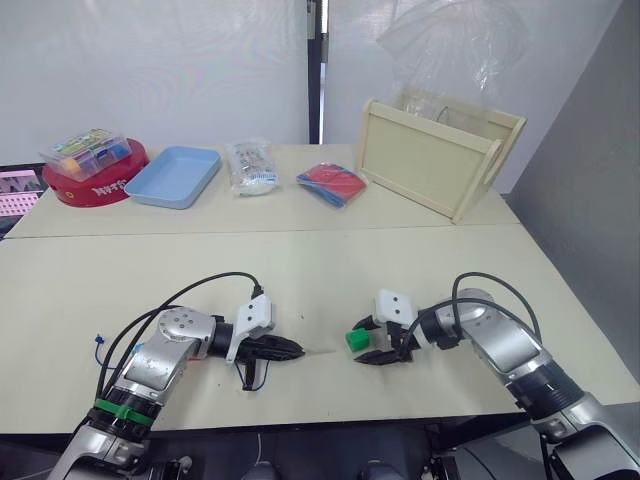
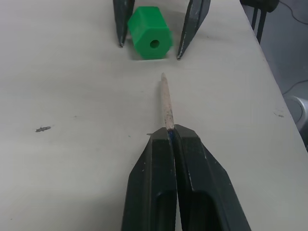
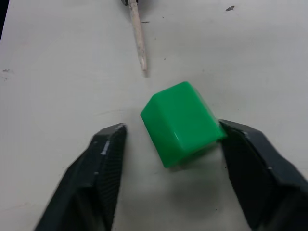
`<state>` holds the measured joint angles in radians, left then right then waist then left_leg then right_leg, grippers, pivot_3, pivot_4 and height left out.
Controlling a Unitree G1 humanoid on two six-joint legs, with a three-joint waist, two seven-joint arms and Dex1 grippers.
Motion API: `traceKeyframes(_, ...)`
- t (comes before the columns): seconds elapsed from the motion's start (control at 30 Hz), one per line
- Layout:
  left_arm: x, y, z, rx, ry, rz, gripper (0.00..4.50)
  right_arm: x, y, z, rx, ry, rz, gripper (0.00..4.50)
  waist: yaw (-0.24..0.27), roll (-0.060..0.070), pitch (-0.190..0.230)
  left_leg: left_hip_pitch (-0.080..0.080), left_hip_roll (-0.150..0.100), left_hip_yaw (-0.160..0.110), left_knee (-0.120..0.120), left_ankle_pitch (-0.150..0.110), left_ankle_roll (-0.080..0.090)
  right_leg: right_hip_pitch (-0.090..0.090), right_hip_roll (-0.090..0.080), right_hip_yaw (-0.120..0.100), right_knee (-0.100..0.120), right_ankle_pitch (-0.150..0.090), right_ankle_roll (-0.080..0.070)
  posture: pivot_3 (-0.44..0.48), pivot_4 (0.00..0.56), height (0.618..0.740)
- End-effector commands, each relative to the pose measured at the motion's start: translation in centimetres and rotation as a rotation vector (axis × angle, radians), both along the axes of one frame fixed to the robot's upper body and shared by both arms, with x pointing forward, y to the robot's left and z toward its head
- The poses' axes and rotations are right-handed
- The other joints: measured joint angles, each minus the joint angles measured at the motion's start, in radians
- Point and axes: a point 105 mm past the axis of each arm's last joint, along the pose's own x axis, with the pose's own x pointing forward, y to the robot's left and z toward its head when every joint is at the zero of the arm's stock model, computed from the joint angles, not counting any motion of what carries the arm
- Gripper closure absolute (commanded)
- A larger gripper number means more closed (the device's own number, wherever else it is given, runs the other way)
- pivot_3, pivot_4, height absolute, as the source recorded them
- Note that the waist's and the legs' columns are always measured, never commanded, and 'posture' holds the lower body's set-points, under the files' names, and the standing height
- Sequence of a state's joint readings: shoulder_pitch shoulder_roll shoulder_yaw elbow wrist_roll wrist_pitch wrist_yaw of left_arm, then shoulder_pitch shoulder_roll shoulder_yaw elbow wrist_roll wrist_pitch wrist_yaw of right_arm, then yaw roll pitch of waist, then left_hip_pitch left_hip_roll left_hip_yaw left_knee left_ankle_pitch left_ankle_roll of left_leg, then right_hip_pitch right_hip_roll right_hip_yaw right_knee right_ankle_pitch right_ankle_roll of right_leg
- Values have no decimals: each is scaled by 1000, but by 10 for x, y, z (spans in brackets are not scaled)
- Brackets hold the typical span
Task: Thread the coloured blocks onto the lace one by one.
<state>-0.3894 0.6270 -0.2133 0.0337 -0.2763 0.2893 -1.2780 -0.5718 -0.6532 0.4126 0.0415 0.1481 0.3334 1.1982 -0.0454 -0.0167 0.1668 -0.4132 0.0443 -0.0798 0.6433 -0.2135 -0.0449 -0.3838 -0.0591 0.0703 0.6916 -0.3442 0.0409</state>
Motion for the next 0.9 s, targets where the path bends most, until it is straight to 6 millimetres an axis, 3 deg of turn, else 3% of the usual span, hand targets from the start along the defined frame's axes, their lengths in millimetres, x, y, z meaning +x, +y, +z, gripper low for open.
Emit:
traceKeyframes(0.03, -2, -11, 9, -22, -38, -18, 4500, -2, 3, 1, 8, 2, -1, 2815, 1, 0, 0, 0, 0, 0, 0, 0, 0, 0, 0, 0, 0, 0, 0, 0, 150, 740)
traceKeyframes(0.1, -1, -13, 10, -23, -40, -18, 4500, -3, 3, 0, 10, 6, -3, 3233, 0, 0, 0, 0, 0, 0, 0, 0, 0, 0, 0, 0, 0, 0, 0, 0, 150, 740)
traceKeyframes(0.9, -3, -32, 14, -67, -44, -44, 4500, -14, 6, -3, -23, 30, -10, 3233, 3, 0, 0, 0, 0, 0, 0, 0, 0, 0, 0, 0, 1, 0, 0, 0, 150, 740)
